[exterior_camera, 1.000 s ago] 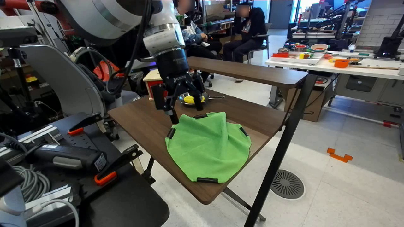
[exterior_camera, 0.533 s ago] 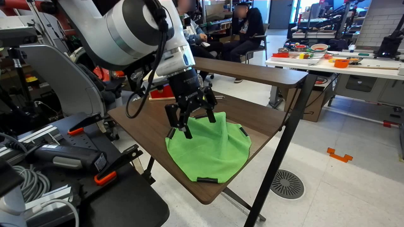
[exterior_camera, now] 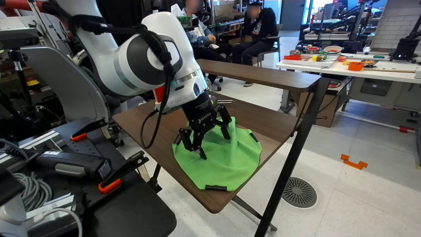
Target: Move the green cloth on the table
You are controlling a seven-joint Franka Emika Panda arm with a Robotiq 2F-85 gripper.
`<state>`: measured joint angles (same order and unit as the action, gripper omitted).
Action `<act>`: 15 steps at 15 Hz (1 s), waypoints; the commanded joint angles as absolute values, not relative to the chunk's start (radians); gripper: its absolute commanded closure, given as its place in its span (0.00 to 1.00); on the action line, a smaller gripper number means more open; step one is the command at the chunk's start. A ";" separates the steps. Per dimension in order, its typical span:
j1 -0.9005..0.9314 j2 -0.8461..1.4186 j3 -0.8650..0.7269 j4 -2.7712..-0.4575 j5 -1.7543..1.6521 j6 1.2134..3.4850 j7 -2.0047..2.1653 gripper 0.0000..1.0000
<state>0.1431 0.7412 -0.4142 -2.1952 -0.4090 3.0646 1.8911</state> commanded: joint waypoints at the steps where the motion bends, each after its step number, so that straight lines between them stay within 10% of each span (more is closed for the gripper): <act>1: 0.166 0.774 -0.414 -2.207 -0.249 3.215 1.764 0.00; 15: -0.143 0.746 0.015 -2.225 0.078 3.295 1.106 0.00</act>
<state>-0.0394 0.7620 -0.1019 -2.2108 0.0470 3.2960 1.2389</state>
